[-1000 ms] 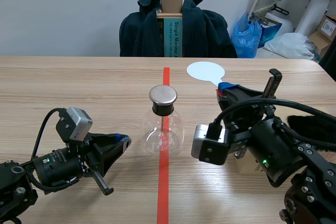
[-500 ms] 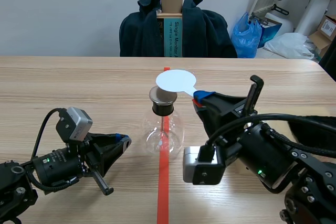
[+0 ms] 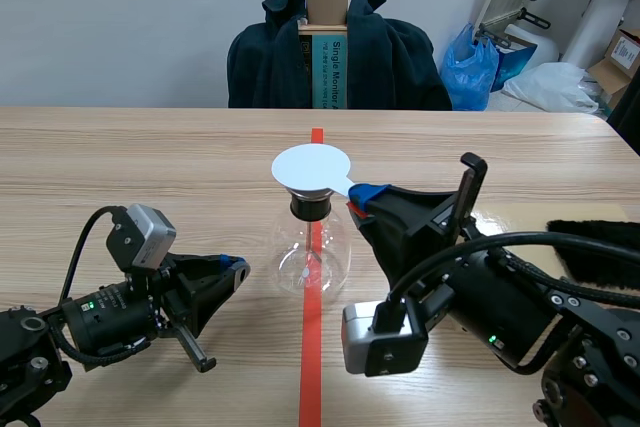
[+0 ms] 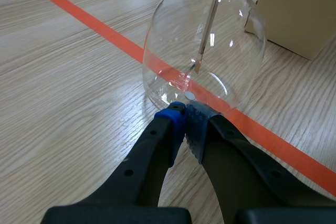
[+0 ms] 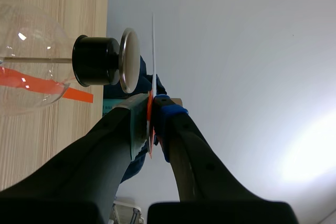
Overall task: Do the electroscope experiment.
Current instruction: 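Move the plate toward and away from the electroscope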
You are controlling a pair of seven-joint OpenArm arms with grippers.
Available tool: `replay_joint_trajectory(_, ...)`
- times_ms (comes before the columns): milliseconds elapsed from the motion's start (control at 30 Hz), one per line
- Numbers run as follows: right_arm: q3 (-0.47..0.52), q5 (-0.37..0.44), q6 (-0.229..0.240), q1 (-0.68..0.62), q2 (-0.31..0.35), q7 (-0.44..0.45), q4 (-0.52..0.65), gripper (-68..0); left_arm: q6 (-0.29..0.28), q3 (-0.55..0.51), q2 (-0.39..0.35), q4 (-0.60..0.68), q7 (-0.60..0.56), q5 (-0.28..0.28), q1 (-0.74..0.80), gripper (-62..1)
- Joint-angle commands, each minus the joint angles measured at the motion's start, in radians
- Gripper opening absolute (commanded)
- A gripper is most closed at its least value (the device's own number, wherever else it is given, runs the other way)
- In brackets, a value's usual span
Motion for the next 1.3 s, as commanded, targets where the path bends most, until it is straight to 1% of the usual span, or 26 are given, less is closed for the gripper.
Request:
replay_joint_trajectory(0,0.006,0.008,-0.014,0.011,0.008,0.003,0.014,-66.7,-0.002,-0.005,0.010,0.018,-0.016,-0.011,-0.008,-57.7)
replay_joint_trajectory(267,0.006,0.008,-0.010,0.011,0.008,-0.002,0.014,-66.7,-0.002,-0.005,0.010,0.018,-0.016,-0.011,-0.008,-57.7)
replay_joint_trajectory(467,0.006,0.008,-0.010,0.011,0.008,-0.048,0.014,-66.7,-0.002,-0.005,0.010,0.018,-0.016,-0.011,-0.008,-57.7)
replay_joint_trajectory(967,0.006,0.010,-0.010,0.011,0.008,-0.338,0.014,-66.7,-0.002,-0.005,0.010,0.018,-0.016,-0.011,-0.008,-57.7)
replay_joint_trajectory(1267,0.006,0.016,-0.010,0.011,0.008,-0.455,0.014,-66.7,-0.002,-0.005,0.010,0.018,-0.017,-0.011,-0.008,-57.7)
